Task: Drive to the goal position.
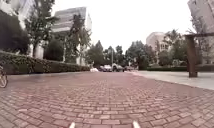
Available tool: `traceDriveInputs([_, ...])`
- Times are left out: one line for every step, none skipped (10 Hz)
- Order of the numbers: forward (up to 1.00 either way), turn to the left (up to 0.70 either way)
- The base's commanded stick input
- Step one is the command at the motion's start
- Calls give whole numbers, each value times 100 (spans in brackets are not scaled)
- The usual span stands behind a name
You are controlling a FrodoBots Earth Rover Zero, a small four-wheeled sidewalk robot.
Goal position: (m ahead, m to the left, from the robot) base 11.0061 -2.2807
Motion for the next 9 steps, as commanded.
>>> traceDriveInputs([70,0])
traceDriveInputs([70,0])
traceDriveInputs([70,0])
traceDriveInputs([70,0])
traceDriveInputs([70,0])
traceDriveInputs([70,0])
traceDriveInputs([70,0])
traceDriveInputs([70,0])
traceDriveInputs([70,0])
